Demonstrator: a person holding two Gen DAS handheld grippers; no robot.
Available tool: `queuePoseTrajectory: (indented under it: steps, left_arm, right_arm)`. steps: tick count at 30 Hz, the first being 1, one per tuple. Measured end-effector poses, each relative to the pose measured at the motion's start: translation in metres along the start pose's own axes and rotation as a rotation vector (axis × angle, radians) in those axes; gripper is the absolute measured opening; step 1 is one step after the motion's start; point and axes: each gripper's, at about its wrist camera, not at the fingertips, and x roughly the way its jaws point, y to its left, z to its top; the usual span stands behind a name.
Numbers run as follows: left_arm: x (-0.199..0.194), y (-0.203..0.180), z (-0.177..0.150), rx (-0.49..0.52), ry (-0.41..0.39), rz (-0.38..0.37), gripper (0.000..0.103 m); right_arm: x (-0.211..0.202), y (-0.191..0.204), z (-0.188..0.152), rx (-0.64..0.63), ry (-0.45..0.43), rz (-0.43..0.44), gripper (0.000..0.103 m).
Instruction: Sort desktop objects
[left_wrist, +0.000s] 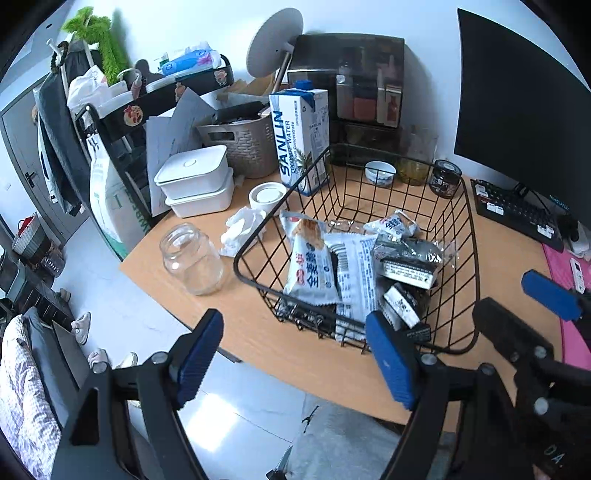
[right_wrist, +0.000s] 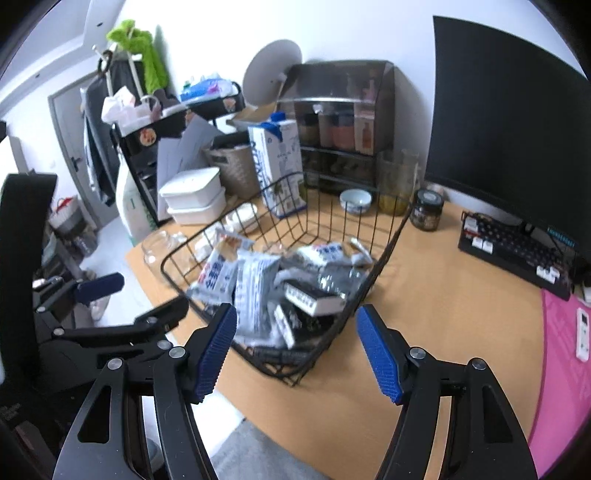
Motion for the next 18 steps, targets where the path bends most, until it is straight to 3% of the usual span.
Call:
queuePoseTrajectory:
  steps: [18]
  left_arm:
    - [0.0024, 0.0021, -0.0041, -0.005, 0.014, -0.006, 0.081]
  right_arm:
    - [-0.0079, 0.0037, -0.0057, -0.012, -0.005, -0.023, 0.068]
